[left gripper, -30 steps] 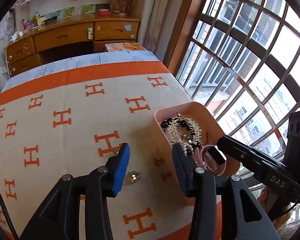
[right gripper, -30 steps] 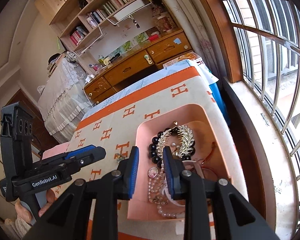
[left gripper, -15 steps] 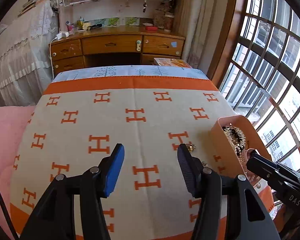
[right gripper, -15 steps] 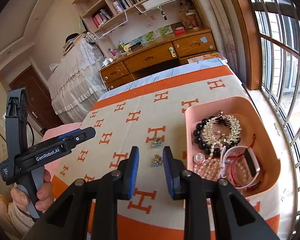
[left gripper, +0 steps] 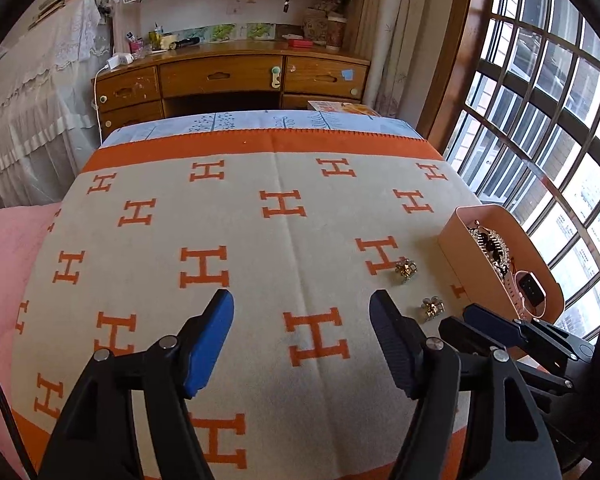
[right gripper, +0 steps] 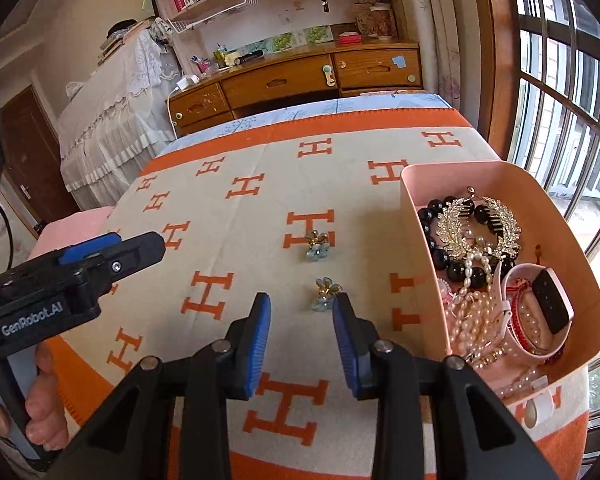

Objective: Organize jewelry
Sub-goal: 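Move the right tool to a flower earring and grasp it, then grasp the other flower earring with the left tool while the right tool holds its earring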

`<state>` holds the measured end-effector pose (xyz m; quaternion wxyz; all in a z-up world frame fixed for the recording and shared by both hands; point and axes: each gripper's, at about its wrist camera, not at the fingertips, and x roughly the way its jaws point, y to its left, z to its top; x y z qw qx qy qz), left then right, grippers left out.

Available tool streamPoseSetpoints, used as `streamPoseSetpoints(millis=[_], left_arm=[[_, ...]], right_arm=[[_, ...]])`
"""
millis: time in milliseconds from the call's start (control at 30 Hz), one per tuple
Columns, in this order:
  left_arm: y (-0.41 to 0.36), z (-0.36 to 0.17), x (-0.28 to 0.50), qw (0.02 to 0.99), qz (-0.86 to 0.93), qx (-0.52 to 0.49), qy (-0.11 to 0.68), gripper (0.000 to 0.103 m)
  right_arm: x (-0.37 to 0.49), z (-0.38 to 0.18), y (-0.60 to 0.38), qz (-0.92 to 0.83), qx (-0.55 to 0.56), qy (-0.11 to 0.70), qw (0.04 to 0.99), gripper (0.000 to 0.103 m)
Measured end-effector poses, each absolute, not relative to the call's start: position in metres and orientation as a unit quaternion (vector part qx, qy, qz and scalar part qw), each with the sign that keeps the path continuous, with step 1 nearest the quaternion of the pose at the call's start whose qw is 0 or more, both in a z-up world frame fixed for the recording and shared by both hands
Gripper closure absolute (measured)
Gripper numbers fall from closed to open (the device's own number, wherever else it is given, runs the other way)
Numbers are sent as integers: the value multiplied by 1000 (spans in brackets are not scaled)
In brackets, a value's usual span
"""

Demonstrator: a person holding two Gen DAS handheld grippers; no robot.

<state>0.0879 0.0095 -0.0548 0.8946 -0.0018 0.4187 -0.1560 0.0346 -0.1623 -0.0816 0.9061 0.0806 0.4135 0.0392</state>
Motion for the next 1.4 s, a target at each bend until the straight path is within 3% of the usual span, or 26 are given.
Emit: streamPoseSetpoints(millis=[467,533,600,700,1067,1400], left_arm=[[7,-77,108,879,-184,-9,439,34],[2,-79,110,878,-188,-6,441,34],[-2,-80,113,877,-190,-3,442,34],[-8,-80,117,875,-195,1,442,34],[-42,-84,130,857,-245,28,452,34],[-88,-107,144,837,-275,51,471,34]], right_arm=[[60,-108,-155,4,59,445,894,70],[61,-108,-156,4,61,444,894,73],[61,-108,-157,3,63,444,894,85],[62,-107,-160,15,77,445,892,85],[32,-48,-186,14,113,333,936,85],[34,-42,-218,5,149,324,934,85]])
